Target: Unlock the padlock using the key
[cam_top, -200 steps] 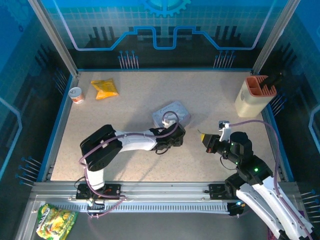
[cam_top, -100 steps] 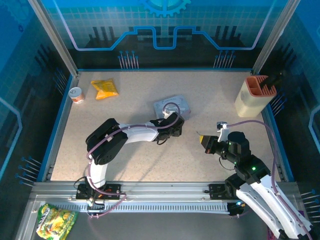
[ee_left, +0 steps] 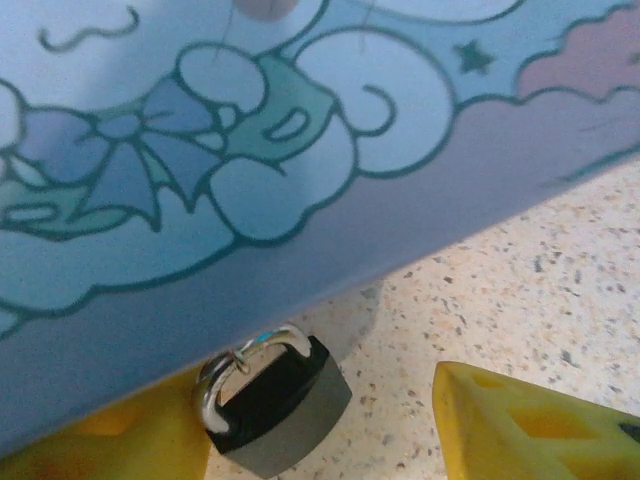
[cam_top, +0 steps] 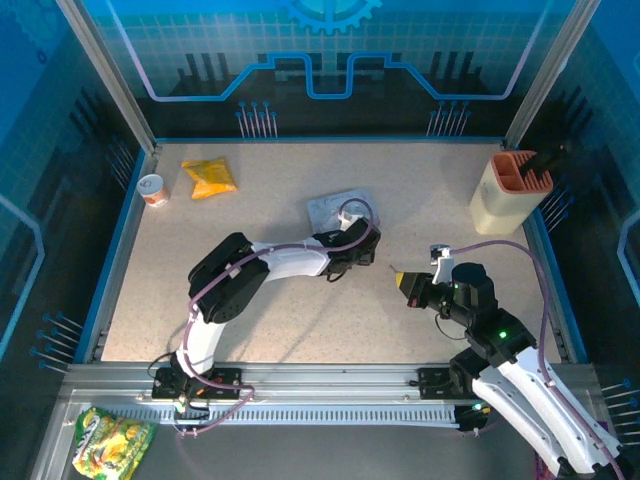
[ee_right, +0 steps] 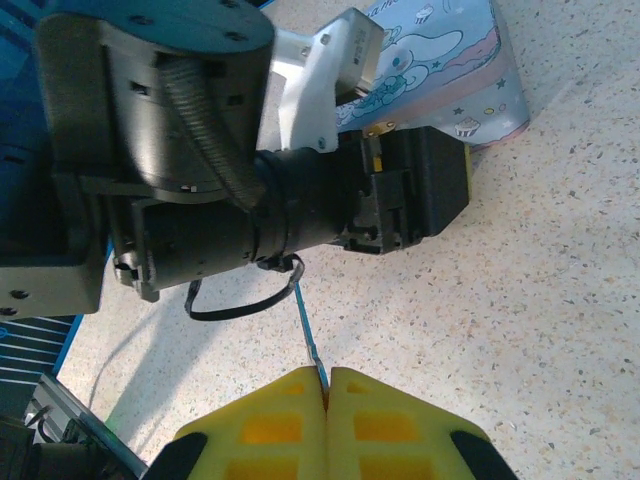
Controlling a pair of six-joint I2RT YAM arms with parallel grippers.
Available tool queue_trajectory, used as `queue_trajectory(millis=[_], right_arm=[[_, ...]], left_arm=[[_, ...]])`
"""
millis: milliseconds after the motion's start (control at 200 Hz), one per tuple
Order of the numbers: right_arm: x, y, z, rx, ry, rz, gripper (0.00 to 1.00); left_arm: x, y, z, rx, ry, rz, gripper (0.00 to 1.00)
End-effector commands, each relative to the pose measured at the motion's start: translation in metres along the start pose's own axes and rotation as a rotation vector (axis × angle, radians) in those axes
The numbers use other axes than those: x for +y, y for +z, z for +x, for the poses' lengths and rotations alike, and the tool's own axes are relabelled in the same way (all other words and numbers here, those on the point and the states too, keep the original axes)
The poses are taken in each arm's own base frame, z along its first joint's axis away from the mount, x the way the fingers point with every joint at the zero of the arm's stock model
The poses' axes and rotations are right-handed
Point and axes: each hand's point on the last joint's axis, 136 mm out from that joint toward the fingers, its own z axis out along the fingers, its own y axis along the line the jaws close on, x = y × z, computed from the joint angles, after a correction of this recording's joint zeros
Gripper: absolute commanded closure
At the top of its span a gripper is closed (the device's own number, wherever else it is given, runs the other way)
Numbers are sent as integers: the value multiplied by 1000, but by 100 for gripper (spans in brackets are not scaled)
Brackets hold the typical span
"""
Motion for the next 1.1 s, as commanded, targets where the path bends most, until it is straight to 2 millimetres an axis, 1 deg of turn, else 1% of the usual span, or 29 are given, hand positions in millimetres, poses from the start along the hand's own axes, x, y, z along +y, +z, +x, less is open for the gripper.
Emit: queue_trajectory(millis=[0,100,160,255,315,580,685,815,926,996,1096], right_arm=[[2,-3,-2,-12,7,-14,100],[1,-6,-2,-18,4,-10,100],[1,-7,-2,-22,5,-11,100],[0,-7,0,-18,8,-10,100],[-2,-5,2,-11,10,-9,100],[-1,0,10,15,52,-39,100],[-3,6,16,42,67,-41,100],[-11,17,26,84,88,-30,100],[-14,28,35,106,136,-52,100],[-14,35,38,113,172,-70,100],[-18,42,42,124,216,-69,100]], left_arm=[[11,8,3,21,-51,-90,43],[17,8,1,14,-66,-123,45],[20,10,0,16,-74,-129,48],[24,13,-1,23,-93,-124,57],[22,15,0,33,-98,-95,62],[25,13,-1,32,-83,-92,70],[23,6,-5,24,-83,-66,71],[11,-9,-9,19,-104,33,73],[3,-21,-12,7,-172,140,78],[1,-26,-12,0,-207,190,85],[-5,-34,-14,-5,-234,277,88]])
